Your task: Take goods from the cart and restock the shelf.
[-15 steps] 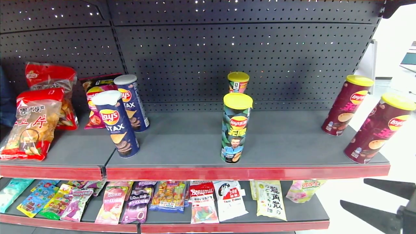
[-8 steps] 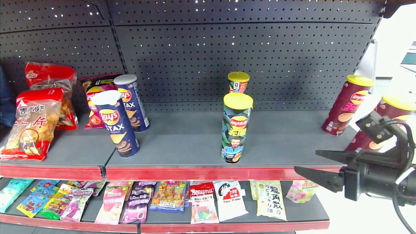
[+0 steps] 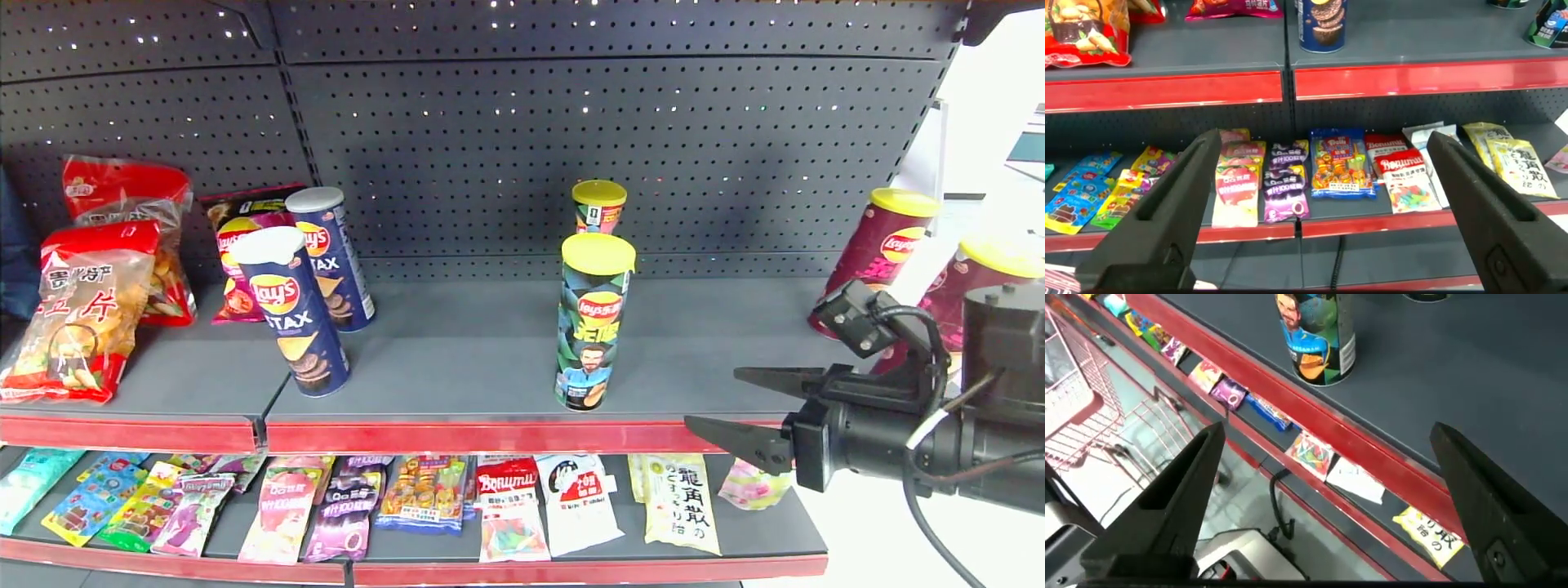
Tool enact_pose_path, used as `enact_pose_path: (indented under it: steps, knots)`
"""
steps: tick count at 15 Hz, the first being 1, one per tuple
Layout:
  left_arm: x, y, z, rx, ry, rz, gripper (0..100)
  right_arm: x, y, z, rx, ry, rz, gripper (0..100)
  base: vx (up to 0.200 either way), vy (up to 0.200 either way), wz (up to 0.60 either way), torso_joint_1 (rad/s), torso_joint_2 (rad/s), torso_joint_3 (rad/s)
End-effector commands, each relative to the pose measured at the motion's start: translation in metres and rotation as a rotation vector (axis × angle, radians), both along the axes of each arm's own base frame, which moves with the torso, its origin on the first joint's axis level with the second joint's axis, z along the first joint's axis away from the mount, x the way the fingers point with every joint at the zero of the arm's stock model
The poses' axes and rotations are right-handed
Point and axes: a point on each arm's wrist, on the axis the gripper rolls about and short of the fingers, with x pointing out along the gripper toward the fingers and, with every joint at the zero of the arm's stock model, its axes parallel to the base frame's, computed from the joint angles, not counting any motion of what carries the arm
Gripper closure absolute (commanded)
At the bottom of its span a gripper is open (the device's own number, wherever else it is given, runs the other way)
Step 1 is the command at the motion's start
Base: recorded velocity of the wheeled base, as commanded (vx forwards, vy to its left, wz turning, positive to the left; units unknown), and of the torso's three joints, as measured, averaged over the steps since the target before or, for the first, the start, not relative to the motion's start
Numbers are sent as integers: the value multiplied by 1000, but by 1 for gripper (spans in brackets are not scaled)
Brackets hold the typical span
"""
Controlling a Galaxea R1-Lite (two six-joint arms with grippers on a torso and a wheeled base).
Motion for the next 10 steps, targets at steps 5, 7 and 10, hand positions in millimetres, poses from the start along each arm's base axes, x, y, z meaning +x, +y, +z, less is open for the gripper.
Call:
enact_pose_path:
  steps: [5,7,10]
  knots:
    - [0,0,0,-1,4,0,0,23,20,16,26,-46,28,0,0,0,0,0,0,0]
    - [0,0,0,-1,4,0,0,28,25,15,18,-45,20,0,0,0,0,0,0,0]
    - [0,0,0,0,4,0,0,36,37,11,10,-64,-2,0,0,0,0,0,0,0]
